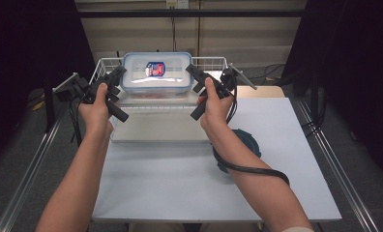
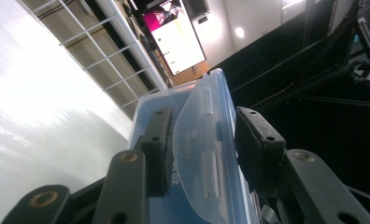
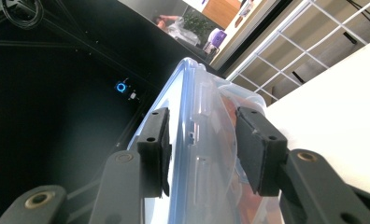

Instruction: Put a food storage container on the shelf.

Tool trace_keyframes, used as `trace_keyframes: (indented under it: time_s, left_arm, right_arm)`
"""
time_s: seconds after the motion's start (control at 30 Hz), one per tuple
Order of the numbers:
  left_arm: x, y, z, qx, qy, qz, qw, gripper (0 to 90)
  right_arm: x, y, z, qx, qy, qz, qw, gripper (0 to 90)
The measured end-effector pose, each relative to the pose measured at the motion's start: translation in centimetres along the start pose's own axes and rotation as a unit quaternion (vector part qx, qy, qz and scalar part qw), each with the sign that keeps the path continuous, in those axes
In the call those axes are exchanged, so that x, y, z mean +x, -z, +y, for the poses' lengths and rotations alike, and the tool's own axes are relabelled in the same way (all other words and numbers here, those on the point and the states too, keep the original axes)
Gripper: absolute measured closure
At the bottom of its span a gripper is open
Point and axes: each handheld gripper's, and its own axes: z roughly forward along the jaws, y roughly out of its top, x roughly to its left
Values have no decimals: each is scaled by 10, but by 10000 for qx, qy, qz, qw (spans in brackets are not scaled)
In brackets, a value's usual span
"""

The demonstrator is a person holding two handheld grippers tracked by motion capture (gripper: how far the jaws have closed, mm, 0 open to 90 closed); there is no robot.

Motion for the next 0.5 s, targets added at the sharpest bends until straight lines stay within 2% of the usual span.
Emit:
trace_keyframes:
  time_s: [0.07, 0.23, 0.33, 0.37, 0.5]
  left_arm:
    - [1, -2, 1, -77, 8, 24, 10000, 581]
    - [2, -5, 2, -40, -70, 113, 9999, 577]
    - [1, -8, 2, -110, 7, 174, 9998, 576]
    - [2, -8, 2, -52, -42, 189, 9998, 574]
    - [0, -13, 2, -90, -60, 325, 9994, 569]
  right_arm:
    - [0, -1, 0, 14, 25, -12, 10000, 566]
    - [-1, -5, 0, -2, -7, -48, 10000, 563]
    - [-2, -7, 0, 23, -6, -98, 9999, 559]
    - [-2, -8, 1, 28, 5, -114, 9999, 557]
    - [-3, -11, 2, 15, -10, -194, 9998, 551]
